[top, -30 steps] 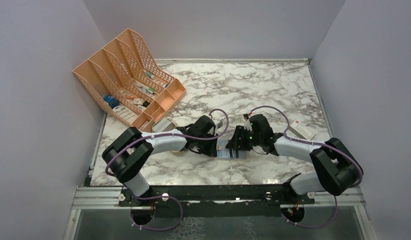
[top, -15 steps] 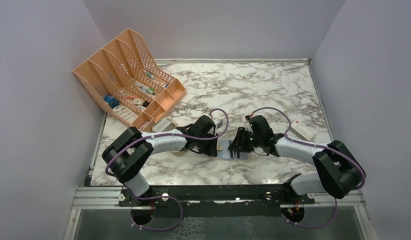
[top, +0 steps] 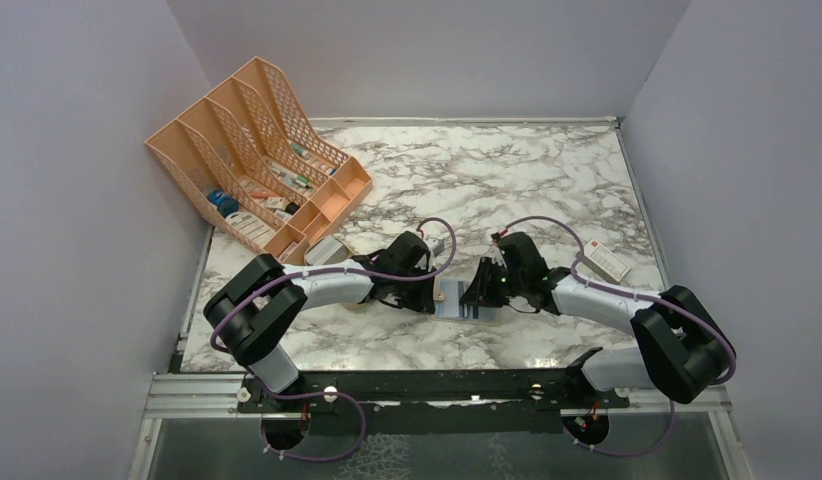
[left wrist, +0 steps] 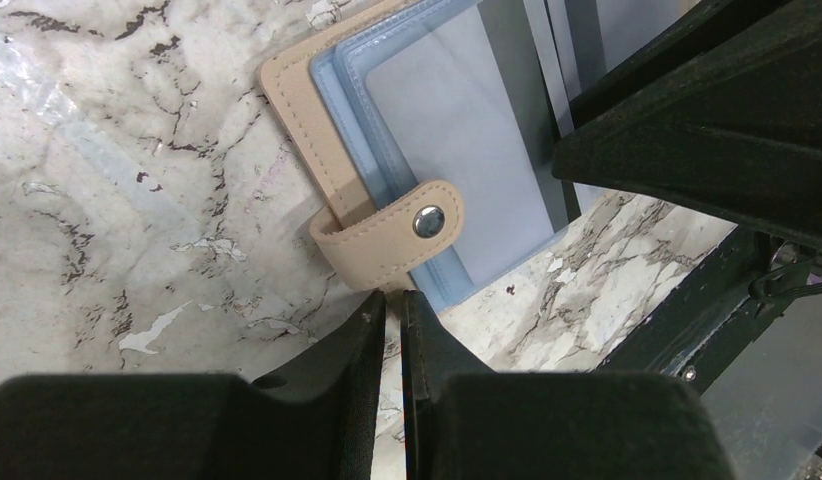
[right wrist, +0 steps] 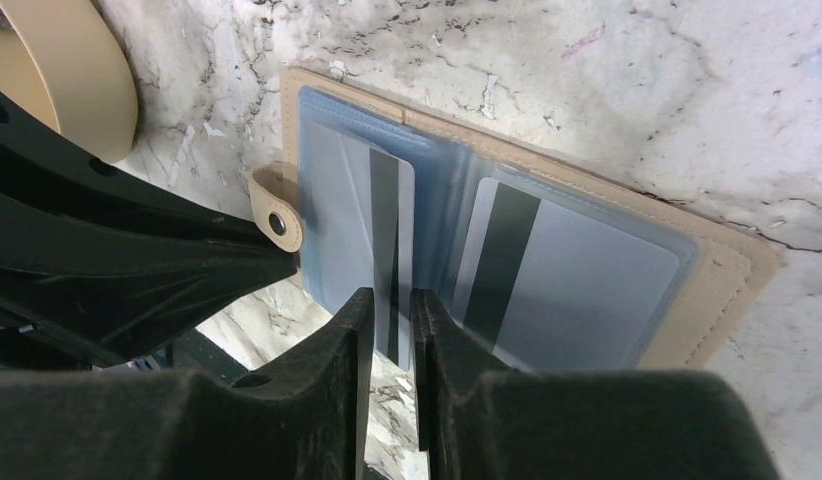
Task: Put the credit cards into the card holder
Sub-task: Insert the credit card into the card holder.
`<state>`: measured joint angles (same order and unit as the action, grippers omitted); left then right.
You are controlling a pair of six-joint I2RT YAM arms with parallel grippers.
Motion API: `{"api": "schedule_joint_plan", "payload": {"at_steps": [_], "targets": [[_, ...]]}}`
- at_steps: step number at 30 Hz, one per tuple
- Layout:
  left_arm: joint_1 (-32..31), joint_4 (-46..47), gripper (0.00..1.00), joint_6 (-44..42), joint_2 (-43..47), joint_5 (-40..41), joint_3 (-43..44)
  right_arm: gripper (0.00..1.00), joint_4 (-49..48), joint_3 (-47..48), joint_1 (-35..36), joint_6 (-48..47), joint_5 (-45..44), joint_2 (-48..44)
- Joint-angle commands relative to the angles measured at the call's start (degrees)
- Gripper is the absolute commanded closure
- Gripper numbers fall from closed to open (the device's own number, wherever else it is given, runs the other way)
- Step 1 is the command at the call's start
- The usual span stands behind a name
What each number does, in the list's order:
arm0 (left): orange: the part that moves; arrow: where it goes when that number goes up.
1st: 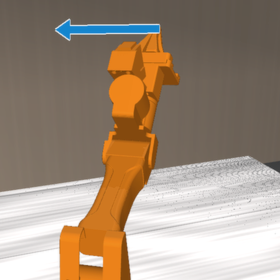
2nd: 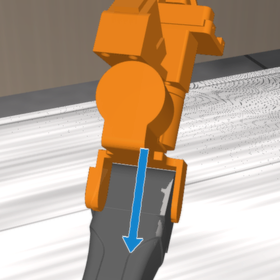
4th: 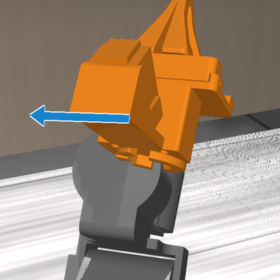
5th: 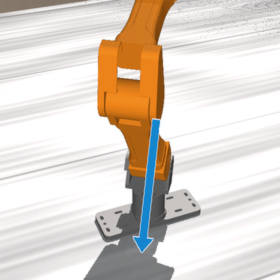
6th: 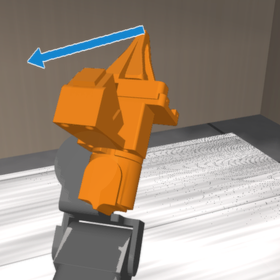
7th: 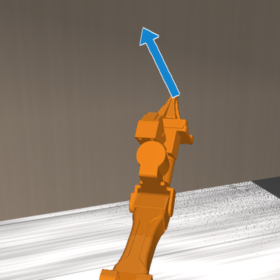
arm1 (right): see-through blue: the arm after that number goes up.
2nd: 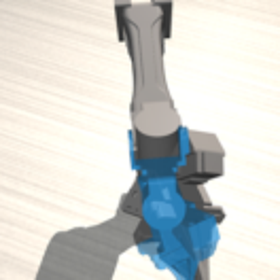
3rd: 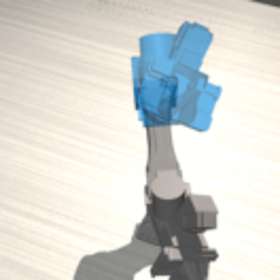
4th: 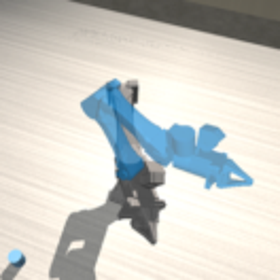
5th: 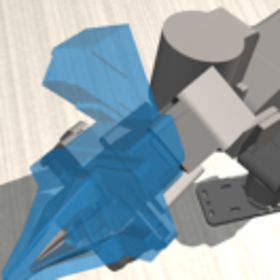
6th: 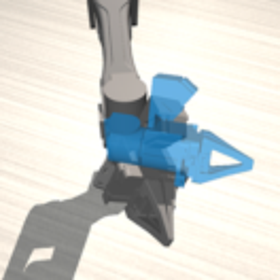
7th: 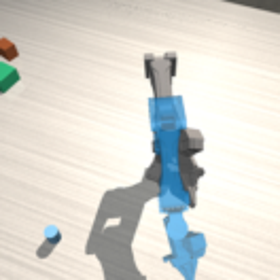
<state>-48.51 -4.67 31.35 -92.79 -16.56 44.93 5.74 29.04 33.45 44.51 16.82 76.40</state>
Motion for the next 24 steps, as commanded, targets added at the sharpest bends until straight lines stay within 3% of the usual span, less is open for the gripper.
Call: {"api": "schedule_joint_plan", "payload": {"at_steps": [1, 6, 14, 24], "targets": [[-0.37, 1.69, 0.85, 0.65, 1.45, -1.61, -1.11, 0.81, -4.44, -1.59, 0.54, 2.55, 1.83, 0.0], [-0.42, 2.9, 0.85, 1.46, 0.87, -4.84, -0.08, 0.82, -3.51, -1.54, 0.82, 3.36, -0.52, 0.23], [-0.44, 2.92, 0.85, 2.28, 0.82, -5.32, -0.06, 0.68, 7.13, 2.14, 0.82, -0.31, -6.6, -4.68], [-0.42, 7.74, 0.81, 7.96, 3.1, -3.5, -2.83, 0.74, 1.61, -0.33, 0.91, 0.4, -3.06, -2.26]]}}
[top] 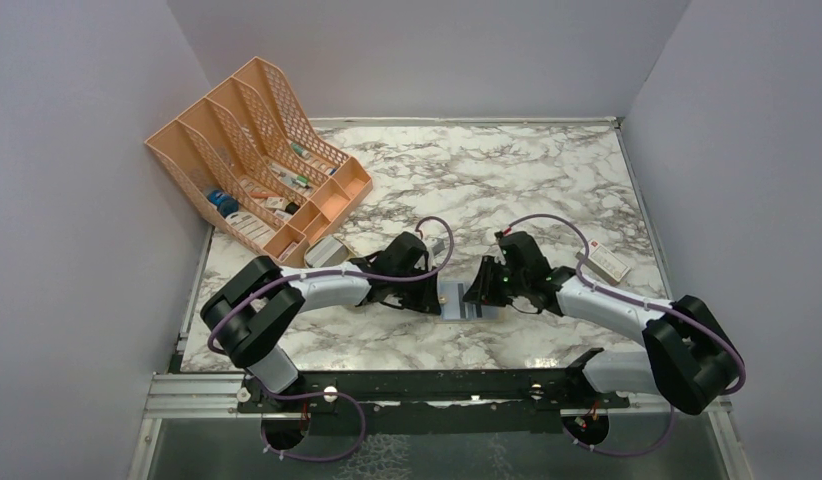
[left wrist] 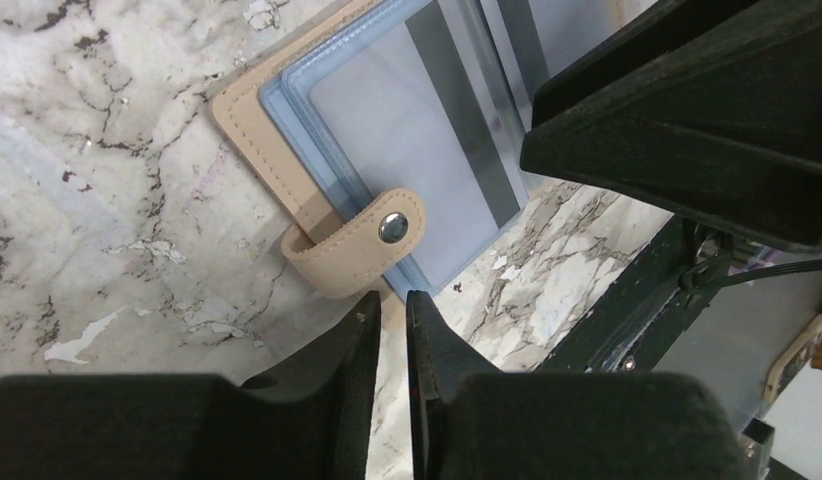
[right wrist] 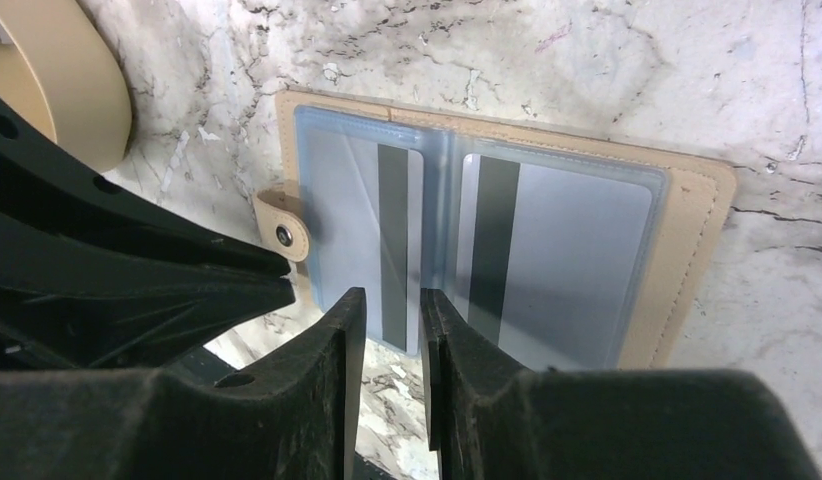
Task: Put the credit cards into the card holder
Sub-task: Insert the credit card into the card holder.
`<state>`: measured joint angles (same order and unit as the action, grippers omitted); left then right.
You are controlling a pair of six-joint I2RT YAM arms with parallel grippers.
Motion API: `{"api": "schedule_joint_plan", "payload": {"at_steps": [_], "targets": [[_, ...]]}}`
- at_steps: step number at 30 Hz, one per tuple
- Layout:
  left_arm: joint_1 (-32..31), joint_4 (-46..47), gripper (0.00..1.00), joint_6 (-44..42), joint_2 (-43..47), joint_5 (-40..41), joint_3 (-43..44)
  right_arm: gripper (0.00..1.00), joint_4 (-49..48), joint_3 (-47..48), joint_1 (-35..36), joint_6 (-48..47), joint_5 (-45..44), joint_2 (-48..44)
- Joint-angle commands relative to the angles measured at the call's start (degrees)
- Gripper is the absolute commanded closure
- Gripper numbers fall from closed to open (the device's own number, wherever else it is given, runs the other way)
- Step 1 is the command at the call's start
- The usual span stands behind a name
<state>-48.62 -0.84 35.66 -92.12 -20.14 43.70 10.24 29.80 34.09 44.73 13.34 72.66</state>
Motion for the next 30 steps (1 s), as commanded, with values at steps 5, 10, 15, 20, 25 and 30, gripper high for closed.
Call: {"api": "schedule_joint_plan", "payload": {"at_steps": [5, 10, 15, 20, 25, 30], "targets": [[-0.32, 9.92, 0.68, 6.36, 4.44, -1.68, -3.74, 0.81, -7.61, -3.18, 0.32, 0.97, 3.09, 2.12], [-0.3, 15.12, 0.6, 9.09, 3.32, -3.59, -5.57, 0.85, -8.0, -3.91, 0.37, 1.59, 2.62, 1.51], [-0.33, 17.37, 0.55, 9.8, 2.38, -3.99, -6.51, 0.91, -7.16, -4.8, 0.34, 1.2, 0.87, 0.81], [-0.32, 19.29, 0.52, 10.73, 2.98, -3.09, -7.23, 0.96, -6.21, -6.15, 0.37, 0.83, -1.71, 0.75], [-0.29, 19.52, 0.49, 10.75, 2.92, -1.36, -7.23, 0.99, -6.2, -6.97, 0.36, 0.23, -2.53, 0.68], [-0.28, 19.99, 0.48, 10.68, 2.77, -0.2, -7.24, 0.99, -7.38, -7.91, 0.3, 0.53, -2.12, 0.71]]}}
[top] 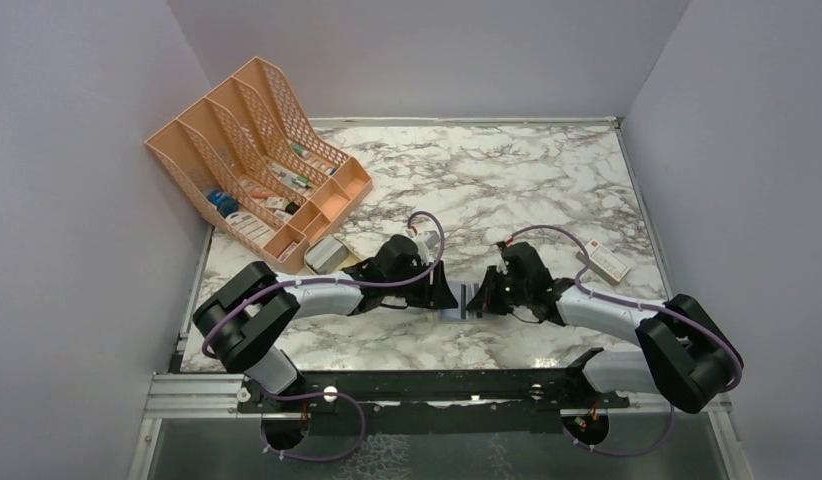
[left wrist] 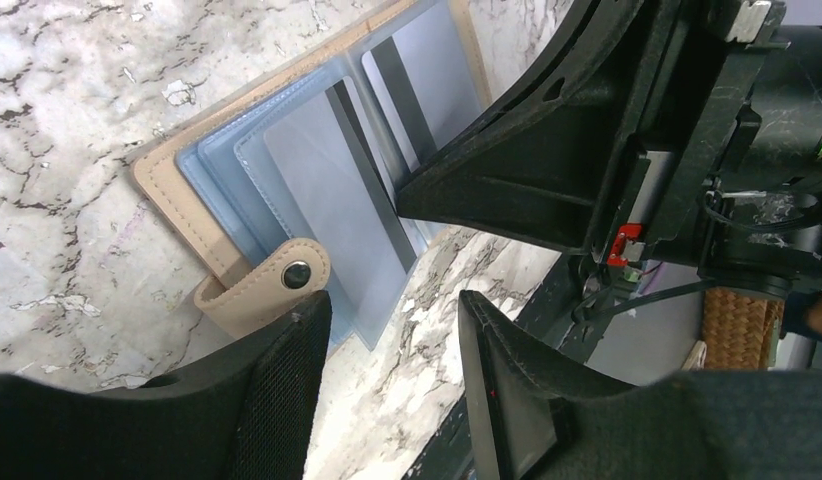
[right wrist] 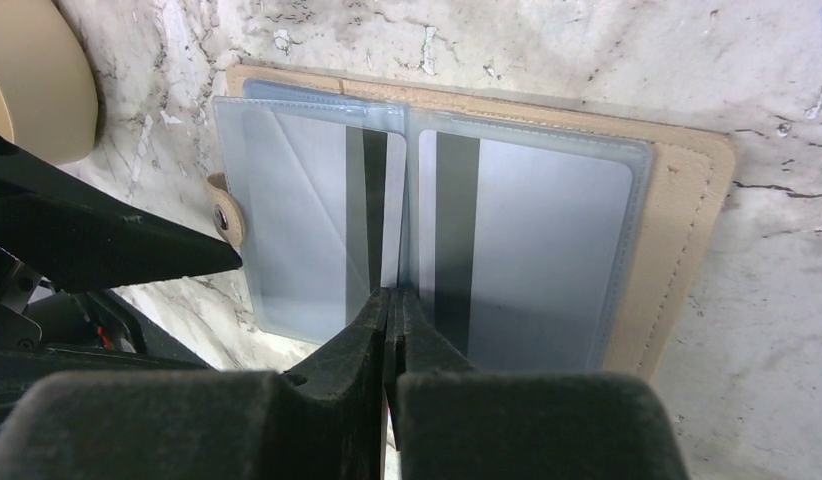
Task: Put the credit cards into the card holder
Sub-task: Insert the credit card into the card holder.
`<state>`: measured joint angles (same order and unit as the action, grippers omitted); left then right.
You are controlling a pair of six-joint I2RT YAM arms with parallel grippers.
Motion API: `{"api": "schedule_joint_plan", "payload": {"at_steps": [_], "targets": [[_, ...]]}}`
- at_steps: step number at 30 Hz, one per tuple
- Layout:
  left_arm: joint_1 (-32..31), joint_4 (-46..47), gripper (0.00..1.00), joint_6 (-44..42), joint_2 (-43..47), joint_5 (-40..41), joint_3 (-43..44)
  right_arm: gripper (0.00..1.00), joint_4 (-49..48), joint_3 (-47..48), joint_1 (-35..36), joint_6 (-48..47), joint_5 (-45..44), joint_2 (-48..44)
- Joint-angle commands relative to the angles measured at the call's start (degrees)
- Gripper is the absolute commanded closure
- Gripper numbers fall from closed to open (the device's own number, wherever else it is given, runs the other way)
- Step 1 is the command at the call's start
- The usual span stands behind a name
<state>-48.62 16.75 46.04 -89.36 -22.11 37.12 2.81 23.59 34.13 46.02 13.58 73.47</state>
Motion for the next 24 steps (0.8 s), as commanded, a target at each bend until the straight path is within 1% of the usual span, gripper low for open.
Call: {"api": "schedule_joint_plan", "payload": {"at_steps": [1, 11, 18, 20, 24], "targets": [[-0.28, 2.41, 0.47, 0.2, -0.04, 2.0, -0.58, 0.99, -0.03, -1.76, 0.32, -0.76, -2.34, -0.08], [-0.31, 2.41, 0.49, 0.32, -2.95, 2.33, 0.29, 0.99, -3.08, -2.65, 0.25, -1.3, -0.94, 0.97], [-0.33, 2.14, 0.49, 0.14, -3.81, 3.1, 1.04, 0.99, -3.21, -3.2, 0.3, -1.13, -1.27, 0.71], [-0.31, 0.67, 0.49, 0.92, -3.66, 4.22, 0.94, 0.99, -3.17, -3.13, 0.3, -1.1, -1.28, 0.91], [-0.33, 0.77, 0.47, 2.69, -0.65, 7.7, -2.04, 0.99, -3.28, -3.35, 0.32, -1.03, -1.37, 1.14]]}}
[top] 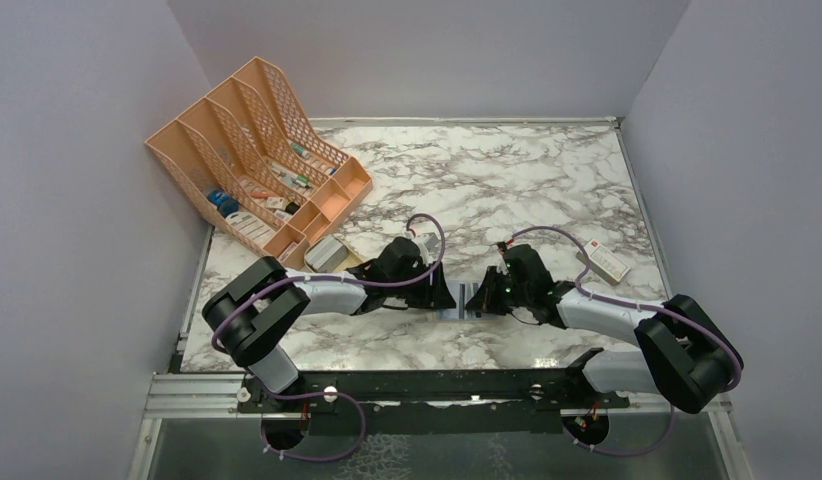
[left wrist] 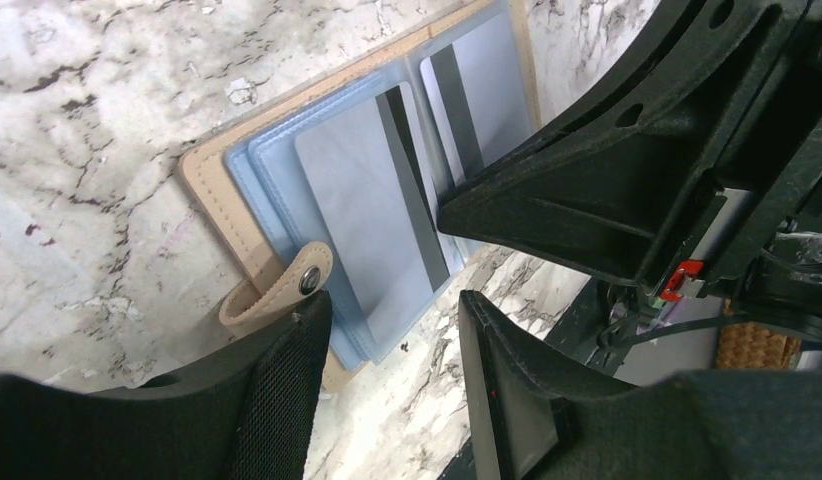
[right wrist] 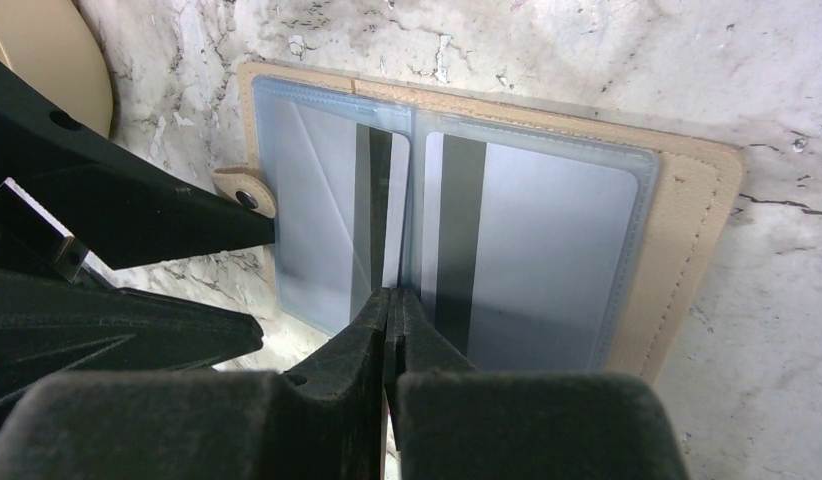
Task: Put the credit cards into the card holder
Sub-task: Insert the credit card into the card holder.
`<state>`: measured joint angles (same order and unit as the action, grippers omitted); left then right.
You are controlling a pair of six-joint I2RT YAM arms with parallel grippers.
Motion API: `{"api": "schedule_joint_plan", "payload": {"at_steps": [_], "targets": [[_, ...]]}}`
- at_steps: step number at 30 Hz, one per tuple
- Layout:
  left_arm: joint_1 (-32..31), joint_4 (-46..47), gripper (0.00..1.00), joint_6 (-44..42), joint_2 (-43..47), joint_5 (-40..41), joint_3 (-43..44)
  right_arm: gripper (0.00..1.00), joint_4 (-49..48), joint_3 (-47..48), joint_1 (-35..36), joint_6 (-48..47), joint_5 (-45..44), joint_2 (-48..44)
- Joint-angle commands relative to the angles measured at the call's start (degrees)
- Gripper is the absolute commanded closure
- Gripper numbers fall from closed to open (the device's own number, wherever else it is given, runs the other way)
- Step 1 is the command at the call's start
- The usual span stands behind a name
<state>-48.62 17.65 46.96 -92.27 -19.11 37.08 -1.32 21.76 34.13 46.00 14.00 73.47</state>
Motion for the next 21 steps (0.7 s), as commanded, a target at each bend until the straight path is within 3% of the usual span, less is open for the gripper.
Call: {"api": "schedule_joint_plan", "payload": {"at_steps": [1, 16, 21], "targets": [[-0.33, -0.08, 0.47, 2.26, 3.04, 4.79, -2.47, 0.99, 0.8, -1.61, 0.3, -0.88, -1.74, 1.15], [-0.69, 7.4, 0.48, 6.66, 2.9, 1.54, -4.54, 0.99, -0.22, -1.81, 0.3, -0.64, -0.89, 1.41], [-0.92, 7.31, 0.48, 7.62, 5.41, 5.01, -6.78, 0.99, -0.17, -1.89, 0.32, -0.65, -0.94, 1.41]]}}
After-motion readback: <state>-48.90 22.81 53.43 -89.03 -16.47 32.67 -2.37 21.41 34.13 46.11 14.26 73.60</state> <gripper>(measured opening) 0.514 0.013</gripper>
